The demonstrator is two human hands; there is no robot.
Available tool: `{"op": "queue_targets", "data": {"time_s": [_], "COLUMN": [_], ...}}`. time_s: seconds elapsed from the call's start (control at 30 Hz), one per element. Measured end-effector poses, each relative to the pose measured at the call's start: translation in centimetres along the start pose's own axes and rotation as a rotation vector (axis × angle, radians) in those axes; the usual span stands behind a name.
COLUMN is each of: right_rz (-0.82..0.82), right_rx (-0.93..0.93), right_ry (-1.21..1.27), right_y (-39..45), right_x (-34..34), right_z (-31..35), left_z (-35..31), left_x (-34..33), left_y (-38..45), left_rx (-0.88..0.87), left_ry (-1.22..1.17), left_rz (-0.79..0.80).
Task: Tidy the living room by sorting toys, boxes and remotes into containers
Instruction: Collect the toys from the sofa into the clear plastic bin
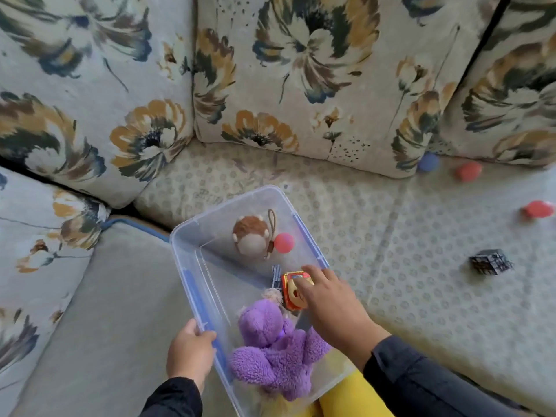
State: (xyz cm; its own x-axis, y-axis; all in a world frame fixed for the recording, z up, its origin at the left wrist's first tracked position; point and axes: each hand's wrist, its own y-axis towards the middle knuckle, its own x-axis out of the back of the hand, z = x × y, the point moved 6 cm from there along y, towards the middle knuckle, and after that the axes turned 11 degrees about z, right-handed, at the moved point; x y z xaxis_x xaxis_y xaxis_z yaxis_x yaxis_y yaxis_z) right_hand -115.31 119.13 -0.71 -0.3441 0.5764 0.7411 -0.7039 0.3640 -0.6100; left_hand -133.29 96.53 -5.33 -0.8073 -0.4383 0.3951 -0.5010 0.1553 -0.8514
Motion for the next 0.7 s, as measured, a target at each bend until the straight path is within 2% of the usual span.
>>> {"op": "queue_targets", "data": {"time_s": [0.23, 0.4, 0.57, 0.7], "right_rz": [-0.14, -0.266, -0.226, -0.279], "right_rx": [-0.264, -0.404, -0.411, -0.414], "right_ry": [0.122, 0.157, 0.282, 0.447], "right_y": [-4.4, -7.7, -9.6, -11.2], "right_x": [0.7, 0.6, -1.5, -1.7], "right_z": [-7.9, -13.8, -18.5, -22.3], "left_z": [-5.3, -9.5, -11.5, -12.6], "left_x": [-4.2, -9.3, -14.1, -17.7], "left_y": [1.1, 0.9, 0.1, -0.6], "left_rx": [-0.066, -0.119, -0.124, -0.13], "left_ry": [0.121, 0.118, 0.094, 0.11], "left_rz": [0.091, 0.176, 0.231, 0.243]}}
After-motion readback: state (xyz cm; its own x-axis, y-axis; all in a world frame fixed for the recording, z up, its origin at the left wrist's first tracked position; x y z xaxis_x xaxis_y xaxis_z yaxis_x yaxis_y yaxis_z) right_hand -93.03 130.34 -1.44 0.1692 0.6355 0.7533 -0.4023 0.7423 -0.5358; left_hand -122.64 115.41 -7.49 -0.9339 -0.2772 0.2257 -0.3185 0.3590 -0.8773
